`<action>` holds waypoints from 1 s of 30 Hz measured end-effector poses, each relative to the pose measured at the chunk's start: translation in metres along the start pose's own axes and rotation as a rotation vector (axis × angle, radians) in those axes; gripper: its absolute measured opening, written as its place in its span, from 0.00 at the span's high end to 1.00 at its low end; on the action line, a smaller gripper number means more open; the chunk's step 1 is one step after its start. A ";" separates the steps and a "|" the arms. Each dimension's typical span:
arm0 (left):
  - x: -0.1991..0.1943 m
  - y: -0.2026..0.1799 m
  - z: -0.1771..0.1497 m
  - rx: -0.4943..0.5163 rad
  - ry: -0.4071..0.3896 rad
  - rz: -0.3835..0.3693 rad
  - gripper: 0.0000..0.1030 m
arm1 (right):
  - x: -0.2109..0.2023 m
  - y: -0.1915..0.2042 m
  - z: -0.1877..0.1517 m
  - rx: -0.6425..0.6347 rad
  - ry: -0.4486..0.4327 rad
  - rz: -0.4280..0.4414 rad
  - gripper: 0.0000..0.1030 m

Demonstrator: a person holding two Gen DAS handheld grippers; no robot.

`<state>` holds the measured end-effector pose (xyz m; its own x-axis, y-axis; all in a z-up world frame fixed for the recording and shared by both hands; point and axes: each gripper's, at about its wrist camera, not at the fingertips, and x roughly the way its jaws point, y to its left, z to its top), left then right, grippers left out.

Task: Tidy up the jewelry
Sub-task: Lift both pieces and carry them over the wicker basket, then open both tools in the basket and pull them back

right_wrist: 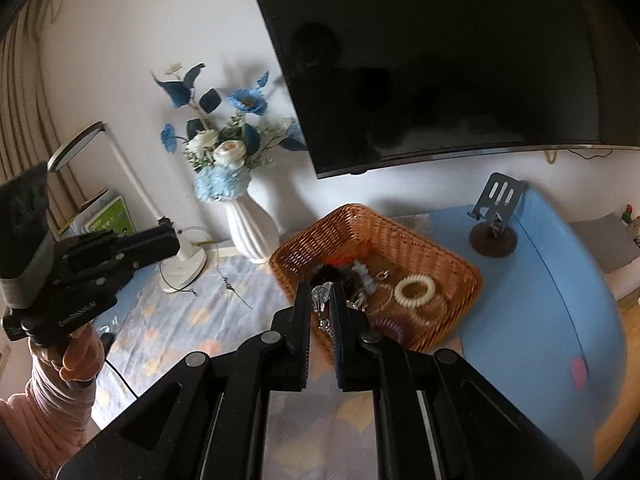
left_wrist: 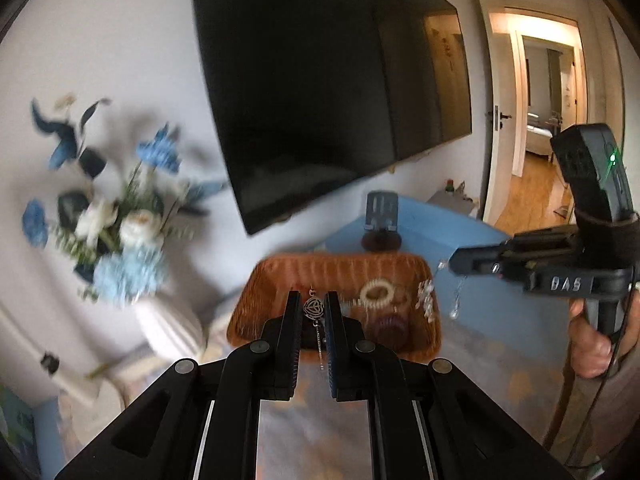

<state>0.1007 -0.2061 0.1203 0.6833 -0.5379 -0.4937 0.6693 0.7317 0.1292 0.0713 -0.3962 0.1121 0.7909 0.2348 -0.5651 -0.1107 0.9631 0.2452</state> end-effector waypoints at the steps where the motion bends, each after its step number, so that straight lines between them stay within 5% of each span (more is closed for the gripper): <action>1: 0.011 0.000 0.007 -0.003 -0.004 0.000 0.90 | 0.006 -0.003 0.004 0.000 0.002 -0.004 0.88; 8: 0.073 0.020 0.024 -0.053 0.007 0.053 0.90 | 0.053 -0.031 0.014 0.080 0.056 -0.029 0.88; 17: 0.141 0.064 -0.003 -0.131 0.100 0.059 0.90 | 0.088 -0.058 -0.001 0.116 0.120 -0.064 0.88; 30: 0.174 0.081 -0.024 -0.199 0.174 0.019 0.88 | 0.120 -0.062 -0.006 0.126 0.144 -0.143 0.87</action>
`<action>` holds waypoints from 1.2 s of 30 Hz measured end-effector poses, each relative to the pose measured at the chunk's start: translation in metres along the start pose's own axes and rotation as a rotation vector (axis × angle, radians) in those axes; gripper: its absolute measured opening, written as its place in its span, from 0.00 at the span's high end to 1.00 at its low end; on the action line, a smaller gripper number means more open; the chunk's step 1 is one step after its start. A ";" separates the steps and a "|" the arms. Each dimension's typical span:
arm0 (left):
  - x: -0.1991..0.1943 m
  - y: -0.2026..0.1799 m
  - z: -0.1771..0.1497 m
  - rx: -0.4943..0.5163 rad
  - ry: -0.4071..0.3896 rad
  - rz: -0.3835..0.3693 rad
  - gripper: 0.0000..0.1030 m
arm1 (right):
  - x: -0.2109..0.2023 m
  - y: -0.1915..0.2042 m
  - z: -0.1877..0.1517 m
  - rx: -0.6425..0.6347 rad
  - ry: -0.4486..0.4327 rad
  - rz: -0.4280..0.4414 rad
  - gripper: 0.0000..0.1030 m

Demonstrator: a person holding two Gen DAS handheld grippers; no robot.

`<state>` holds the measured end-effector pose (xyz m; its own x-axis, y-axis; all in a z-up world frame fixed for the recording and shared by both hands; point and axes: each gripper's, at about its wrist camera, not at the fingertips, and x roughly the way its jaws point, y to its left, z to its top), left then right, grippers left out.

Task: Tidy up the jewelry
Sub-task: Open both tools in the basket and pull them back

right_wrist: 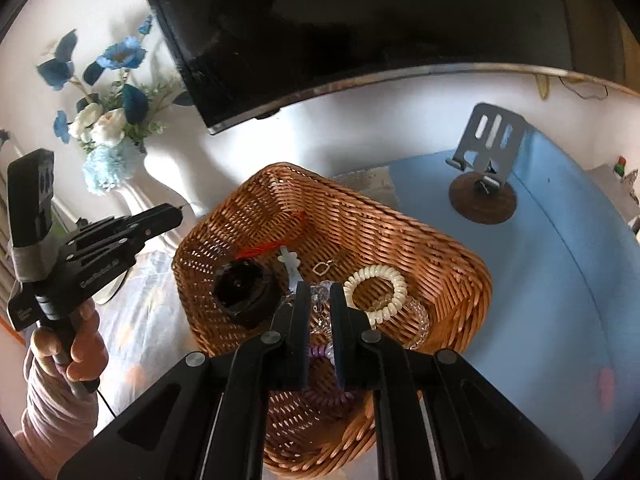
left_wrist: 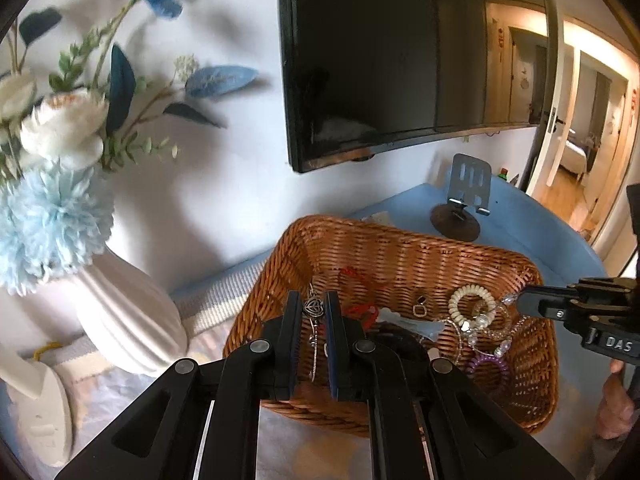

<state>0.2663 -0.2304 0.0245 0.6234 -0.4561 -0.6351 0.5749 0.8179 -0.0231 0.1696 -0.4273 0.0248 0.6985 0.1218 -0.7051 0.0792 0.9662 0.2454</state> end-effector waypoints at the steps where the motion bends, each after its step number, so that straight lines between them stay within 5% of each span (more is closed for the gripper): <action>1: 0.000 0.004 0.000 -0.020 0.012 -0.022 0.85 | -0.002 0.001 0.000 -0.007 -0.013 -0.019 0.86; 4: -0.007 0.012 -0.001 -0.077 0.029 -0.075 0.64 | -0.017 0.011 -0.002 -0.066 -0.070 -0.076 0.75; 5: -0.012 0.014 -0.001 -0.095 0.024 -0.087 0.55 | -0.023 0.014 -0.003 -0.079 -0.082 -0.076 0.63; 6: -0.016 0.014 -0.002 -0.102 0.014 -0.087 0.53 | -0.030 0.017 -0.003 -0.086 -0.095 -0.068 0.51; 8: -0.030 0.011 -0.005 -0.099 -0.003 -0.078 0.53 | -0.046 0.026 -0.006 -0.096 -0.126 -0.071 0.46; 26: -0.226 -0.038 -0.075 0.088 -0.164 -0.041 0.45 | -0.151 0.120 -0.078 -0.163 -0.188 -0.273 0.36; 36: -0.289 -0.061 -0.127 0.114 -0.217 -0.026 0.45 | -0.175 0.151 -0.111 -0.162 -0.184 -0.329 0.36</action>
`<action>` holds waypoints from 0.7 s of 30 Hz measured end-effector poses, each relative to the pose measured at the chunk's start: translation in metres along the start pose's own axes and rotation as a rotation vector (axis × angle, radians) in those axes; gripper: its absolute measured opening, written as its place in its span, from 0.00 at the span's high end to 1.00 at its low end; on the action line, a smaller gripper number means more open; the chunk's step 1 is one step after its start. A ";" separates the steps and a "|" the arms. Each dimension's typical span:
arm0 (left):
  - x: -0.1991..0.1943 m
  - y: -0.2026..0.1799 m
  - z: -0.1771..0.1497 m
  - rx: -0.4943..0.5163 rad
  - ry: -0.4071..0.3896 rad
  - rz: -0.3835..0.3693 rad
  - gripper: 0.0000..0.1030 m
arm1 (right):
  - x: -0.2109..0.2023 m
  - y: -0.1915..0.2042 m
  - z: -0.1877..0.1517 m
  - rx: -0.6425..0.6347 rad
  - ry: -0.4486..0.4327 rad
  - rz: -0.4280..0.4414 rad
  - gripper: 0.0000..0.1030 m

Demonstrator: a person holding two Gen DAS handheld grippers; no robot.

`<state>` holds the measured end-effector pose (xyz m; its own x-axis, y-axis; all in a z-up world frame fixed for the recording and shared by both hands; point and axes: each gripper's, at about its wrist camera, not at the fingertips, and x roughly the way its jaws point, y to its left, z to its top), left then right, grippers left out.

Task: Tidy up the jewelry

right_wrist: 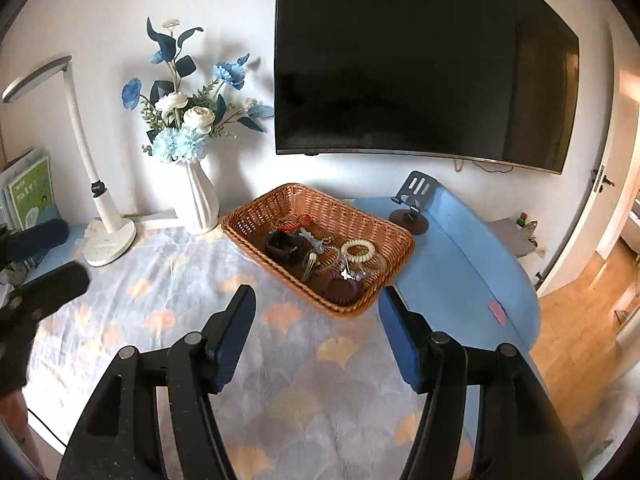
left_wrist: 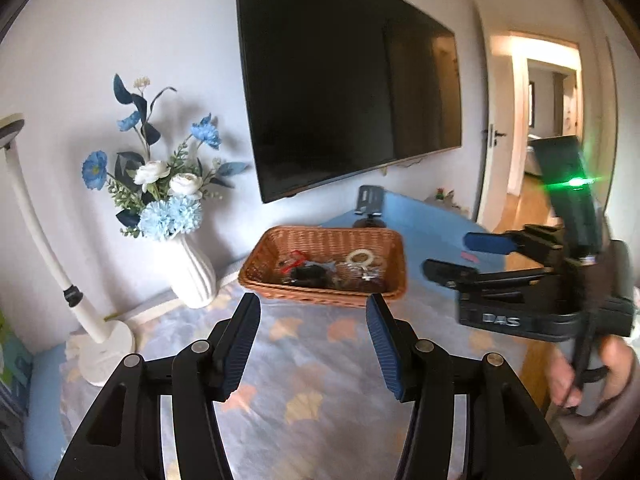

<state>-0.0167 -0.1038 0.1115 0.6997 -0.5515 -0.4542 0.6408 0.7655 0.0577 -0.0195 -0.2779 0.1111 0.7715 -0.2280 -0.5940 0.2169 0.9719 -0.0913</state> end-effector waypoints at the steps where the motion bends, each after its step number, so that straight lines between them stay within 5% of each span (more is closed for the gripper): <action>1: -0.007 -0.001 -0.004 0.000 -0.010 0.012 0.45 | -0.002 0.002 -0.002 0.000 0.002 -0.003 0.36; 7: -0.012 0.004 -0.020 -0.015 0.019 0.138 0.45 | -0.006 0.011 -0.009 -0.001 0.020 -0.020 0.36; 21: -0.006 0.017 -0.039 -0.071 0.088 0.152 0.45 | -0.003 0.020 -0.021 0.001 0.059 0.001 0.36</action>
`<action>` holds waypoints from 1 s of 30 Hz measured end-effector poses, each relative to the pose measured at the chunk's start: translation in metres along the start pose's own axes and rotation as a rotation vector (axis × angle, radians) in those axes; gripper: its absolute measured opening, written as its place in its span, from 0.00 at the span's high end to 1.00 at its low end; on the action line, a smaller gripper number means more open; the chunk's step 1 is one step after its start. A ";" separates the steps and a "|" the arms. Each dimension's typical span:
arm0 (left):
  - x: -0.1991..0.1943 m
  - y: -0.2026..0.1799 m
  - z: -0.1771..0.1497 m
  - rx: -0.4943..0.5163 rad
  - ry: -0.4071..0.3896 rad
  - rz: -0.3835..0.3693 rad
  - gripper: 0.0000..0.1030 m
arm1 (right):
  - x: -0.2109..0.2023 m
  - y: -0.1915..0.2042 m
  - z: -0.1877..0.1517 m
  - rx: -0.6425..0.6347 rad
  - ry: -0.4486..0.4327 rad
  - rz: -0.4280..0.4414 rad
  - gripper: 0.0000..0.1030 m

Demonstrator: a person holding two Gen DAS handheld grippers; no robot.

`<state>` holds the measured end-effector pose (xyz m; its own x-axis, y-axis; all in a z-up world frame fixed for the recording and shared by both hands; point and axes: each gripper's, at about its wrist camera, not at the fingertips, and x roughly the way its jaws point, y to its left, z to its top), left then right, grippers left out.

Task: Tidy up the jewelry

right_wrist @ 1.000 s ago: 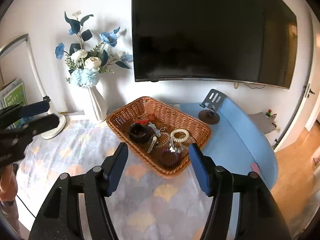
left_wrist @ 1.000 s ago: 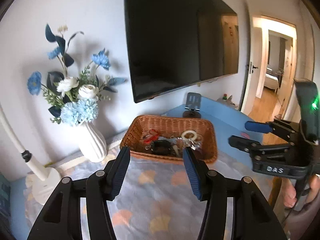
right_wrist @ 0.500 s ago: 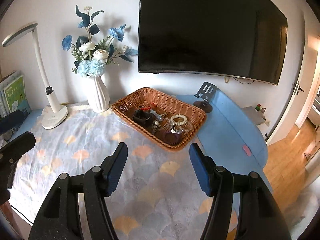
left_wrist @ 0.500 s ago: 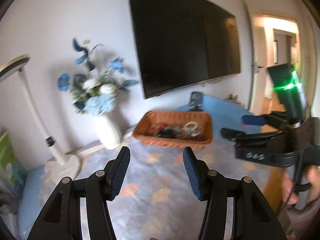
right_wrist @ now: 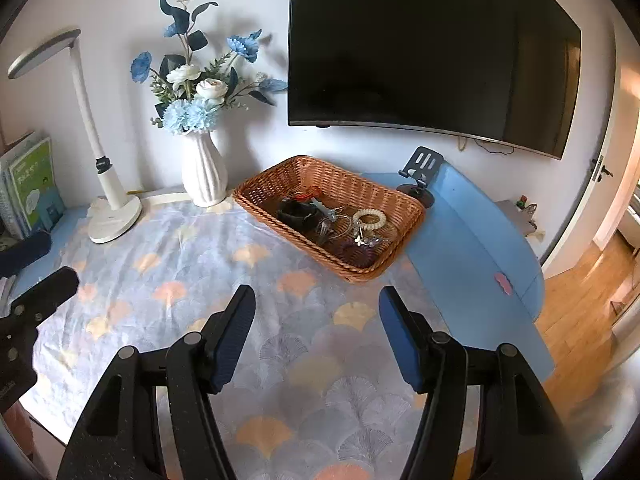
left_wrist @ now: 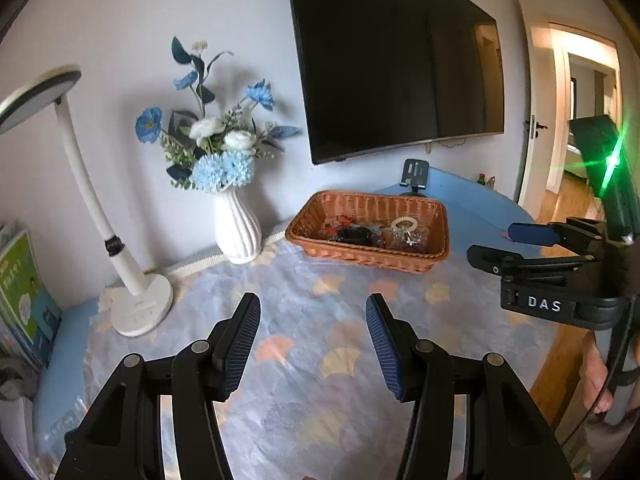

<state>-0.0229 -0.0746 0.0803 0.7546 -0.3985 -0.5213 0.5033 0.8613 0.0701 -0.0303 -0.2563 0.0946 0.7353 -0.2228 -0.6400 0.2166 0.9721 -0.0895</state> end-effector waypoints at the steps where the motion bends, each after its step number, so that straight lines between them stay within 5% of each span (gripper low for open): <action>1: 0.002 0.001 0.000 -0.015 0.013 -0.006 0.45 | -0.001 -0.001 0.000 0.004 -0.002 -0.001 0.36; 15: 0.006 0.001 -0.002 -0.045 0.032 -0.028 0.45 | -0.002 -0.010 -0.003 0.023 0.013 0.023 0.36; 30: 0.011 0.003 -0.004 -0.053 0.009 0.085 0.36 | 0.002 -0.009 -0.005 0.031 0.031 0.040 0.36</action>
<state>-0.0152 -0.0751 0.0715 0.7900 -0.3204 -0.5228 0.4144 0.9074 0.0700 -0.0343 -0.2648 0.0902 0.7240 -0.1806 -0.6657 0.2075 0.9774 -0.0394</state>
